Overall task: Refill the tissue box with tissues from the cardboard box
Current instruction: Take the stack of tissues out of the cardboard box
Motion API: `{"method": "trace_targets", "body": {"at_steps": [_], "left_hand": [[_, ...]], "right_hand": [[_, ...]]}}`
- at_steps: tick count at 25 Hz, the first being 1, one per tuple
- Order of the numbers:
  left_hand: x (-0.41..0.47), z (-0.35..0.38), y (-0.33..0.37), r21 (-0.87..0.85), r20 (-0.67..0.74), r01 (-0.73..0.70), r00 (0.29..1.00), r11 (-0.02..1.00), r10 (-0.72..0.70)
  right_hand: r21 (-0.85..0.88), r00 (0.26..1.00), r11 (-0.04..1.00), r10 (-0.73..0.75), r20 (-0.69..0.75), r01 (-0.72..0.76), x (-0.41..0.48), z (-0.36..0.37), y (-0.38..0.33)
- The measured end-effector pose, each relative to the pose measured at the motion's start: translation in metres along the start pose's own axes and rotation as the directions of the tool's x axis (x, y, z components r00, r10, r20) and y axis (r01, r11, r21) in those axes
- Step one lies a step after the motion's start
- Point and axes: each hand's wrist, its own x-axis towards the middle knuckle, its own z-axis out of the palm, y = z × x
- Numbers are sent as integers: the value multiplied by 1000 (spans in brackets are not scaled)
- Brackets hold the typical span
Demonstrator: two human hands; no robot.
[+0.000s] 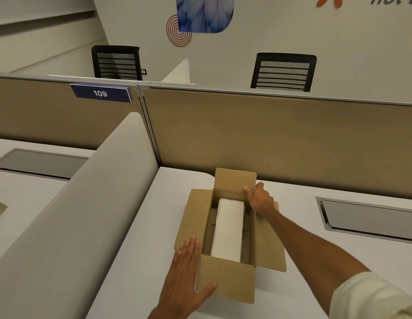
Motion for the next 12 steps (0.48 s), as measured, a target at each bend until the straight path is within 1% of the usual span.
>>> {"method": "trace_targets", "body": {"at_steps": [3,6,9,10,12], "left_hand": [[1,2,-4,24,-4,-17,1000,1000,17],[2,4,-4,32,5,-8,1000,999,7],[2,7,-2,38,7,7,1000,999,-8],[2,8,-2,40,8,12,1000,999,-13],[3,8,-2,48,9,16,1000,999,-16]], "right_hand": [[-21,998,998,66,-3,-66,6,1,2],[-78,998,995,62,7,-61,14,7,7],[-73,995,994,86,46,-82,19,9,11],[-72,995,994,88,37,-86,19,10,11],[-61,998,997,50,-38,-53,15,11,10]]}}
